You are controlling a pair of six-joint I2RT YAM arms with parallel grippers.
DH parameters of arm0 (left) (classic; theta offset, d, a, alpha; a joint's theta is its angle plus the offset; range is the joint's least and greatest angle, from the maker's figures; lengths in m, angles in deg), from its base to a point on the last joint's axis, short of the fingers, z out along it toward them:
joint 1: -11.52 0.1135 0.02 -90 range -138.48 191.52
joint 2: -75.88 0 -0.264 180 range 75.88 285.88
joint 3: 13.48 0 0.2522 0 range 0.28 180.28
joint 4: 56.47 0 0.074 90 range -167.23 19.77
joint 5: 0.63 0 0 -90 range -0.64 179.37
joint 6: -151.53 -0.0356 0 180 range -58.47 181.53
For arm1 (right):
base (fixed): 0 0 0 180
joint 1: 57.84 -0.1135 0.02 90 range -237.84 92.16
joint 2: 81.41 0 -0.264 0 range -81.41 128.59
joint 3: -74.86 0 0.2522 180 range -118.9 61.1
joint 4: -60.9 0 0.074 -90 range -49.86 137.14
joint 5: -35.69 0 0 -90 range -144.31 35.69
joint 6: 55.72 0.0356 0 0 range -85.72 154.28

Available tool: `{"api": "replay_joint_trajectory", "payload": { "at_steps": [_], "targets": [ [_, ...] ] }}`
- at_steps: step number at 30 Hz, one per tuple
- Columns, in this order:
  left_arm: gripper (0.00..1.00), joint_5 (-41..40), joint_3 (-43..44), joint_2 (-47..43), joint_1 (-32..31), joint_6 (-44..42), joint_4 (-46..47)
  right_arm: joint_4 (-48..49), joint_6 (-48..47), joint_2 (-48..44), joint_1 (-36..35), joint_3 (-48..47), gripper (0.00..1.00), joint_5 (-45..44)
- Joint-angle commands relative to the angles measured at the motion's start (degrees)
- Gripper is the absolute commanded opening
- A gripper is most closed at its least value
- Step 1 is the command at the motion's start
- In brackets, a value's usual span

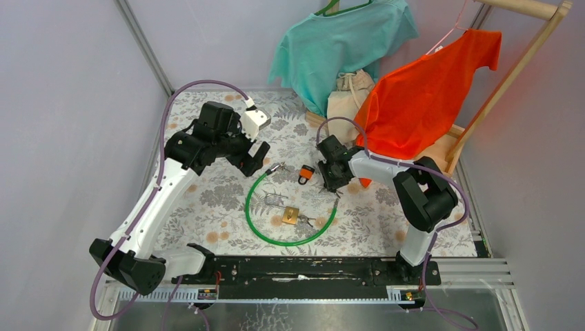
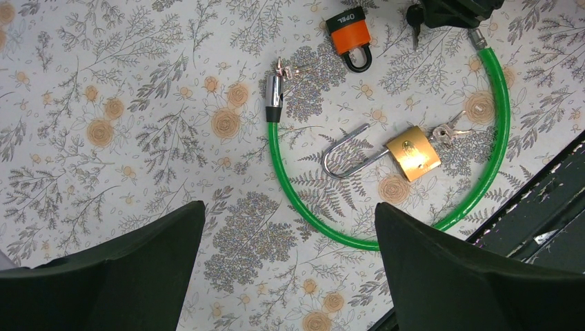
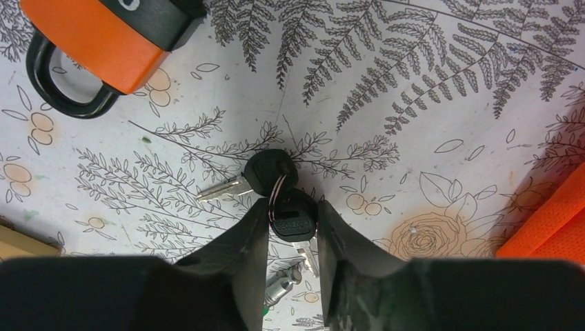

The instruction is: Unlock with the key

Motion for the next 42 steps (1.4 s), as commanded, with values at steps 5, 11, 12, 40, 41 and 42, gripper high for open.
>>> {"api": "replay_joint_trajectory", "payload": {
  "at_steps": [5,11,12,40,41,42],
  "targets": [
    [0.99,0.9,0.8,-0.7,0.4,0.5,-0.6,0.4,-0.4,0.1,0.1,-0.1,0.12,7.5],
    [0.98,3.4,-1.2,-0.8,0.4,1.0,-0.6,2.8,-0.8,-3.0,0.1,1.5,0.00,11.1],
    [0.98,4.0,-1.7,-0.7,0.4,0.9,-0.6,3.3,-0.9,-4.0,0.1,2.1,0.00,11.6],
    [0.85,40.3,-12.5,0.0,0.4,-1.9,0.1,7.3,7.6,-28.6,-2.7,0.3,0.00,45.6],
    [0.85,42.7,-13.2,-0.5,0.4,-2.6,0.4,7.2,8.3,-29.3,-3.4,-0.1,0.00,46.8],
    [0.86,44.8,-13.9,-0.9,0.4,-2.7,1.3,7.5,9.4,-30.1,-4.0,-0.4,0.00,48.3]
  ]
}}
